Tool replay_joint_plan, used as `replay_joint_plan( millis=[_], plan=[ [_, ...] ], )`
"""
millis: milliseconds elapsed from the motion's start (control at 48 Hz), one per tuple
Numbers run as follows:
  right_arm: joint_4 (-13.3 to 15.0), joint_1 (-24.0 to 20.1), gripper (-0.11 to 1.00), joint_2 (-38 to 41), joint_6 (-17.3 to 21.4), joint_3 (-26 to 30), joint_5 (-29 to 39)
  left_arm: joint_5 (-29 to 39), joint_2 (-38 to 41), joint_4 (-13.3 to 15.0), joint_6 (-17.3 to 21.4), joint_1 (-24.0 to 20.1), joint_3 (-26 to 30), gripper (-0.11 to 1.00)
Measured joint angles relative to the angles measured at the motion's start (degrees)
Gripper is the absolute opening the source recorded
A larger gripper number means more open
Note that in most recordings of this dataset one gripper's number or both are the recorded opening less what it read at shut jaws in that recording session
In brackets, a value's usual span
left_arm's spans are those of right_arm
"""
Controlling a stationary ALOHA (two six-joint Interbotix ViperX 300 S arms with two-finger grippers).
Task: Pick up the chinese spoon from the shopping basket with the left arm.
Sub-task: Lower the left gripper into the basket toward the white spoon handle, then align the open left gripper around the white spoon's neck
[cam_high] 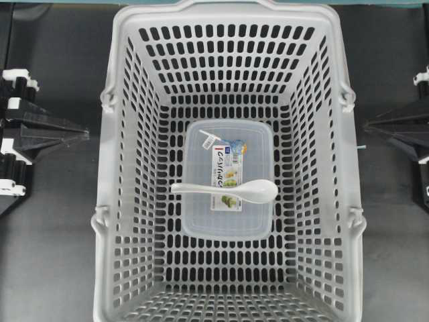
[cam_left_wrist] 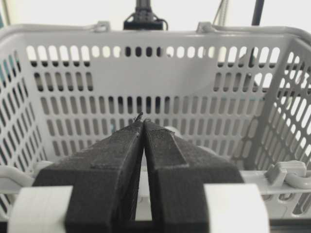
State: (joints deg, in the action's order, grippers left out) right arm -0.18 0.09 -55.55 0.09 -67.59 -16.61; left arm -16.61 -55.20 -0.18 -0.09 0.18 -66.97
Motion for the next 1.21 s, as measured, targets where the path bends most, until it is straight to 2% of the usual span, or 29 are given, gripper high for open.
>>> replay_joint_plan(
  millis=[83, 188, 313, 459, 625, 771, 917, 1084, 1209],
  plan=[
    [-0.18, 0.00, 0.00, 0.00, 0.35, 0.00, 0.00, 2.99, 0.35, -1.05, -0.97, 0.00, 1.49, 0.00],
    [-0.44, 0.00, 0.00, 0.00, 0.79, 0.00, 0.09, 12.57, 2.20, -1.93, -2.20, 0.09, 6.33, 0.00],
    [-0.44, 0.00, 0.00, 0.00, 0.88, 0.00, 0.18, 25.22, 5.80, -2.11, -1.76, 1.32, 13.62, 0.00],
    [-0.70, 0.00, 0.00, 0.00, 0.88, -0.09, 0.26, 37.00, 11.25, -2.11, -1.41, 3.34, 22.32, 0.00],
    [-1.41, 0.53, 0.00, 0.00, 0.88, 0.00, 0.26, 45.44, 19.42, -2.20, -0.18, 4.22, 30.50, 0.00],
    [-1.58, 1.05, 0.02, -0.09, 0.97, 0.00, 0.35, 50.01, 26.54, -2.20, 0.26, 4.48, 36.91, 0.00],
    [-1.58, 1.05, 0.22, -0.09, 0.97, 0.00, 0.35, 53.96, 34.72, -2.20, 0.44, 4.48, 42.71, 0.00],
    [-1.67, 1.05, 0.57, -0.09, 0.97, 0.00, 0.44, 56.60, 42.63, -2.29, 1.58, 4.75, 48.34, 0.00],
    [-1.67, 1.05, 0.66, -0.09, 0.97, 0.00, 0.35, 57.13, 46.49, -2.20, 3.43, 4.92, 51.06, 0.00]
  ],
)
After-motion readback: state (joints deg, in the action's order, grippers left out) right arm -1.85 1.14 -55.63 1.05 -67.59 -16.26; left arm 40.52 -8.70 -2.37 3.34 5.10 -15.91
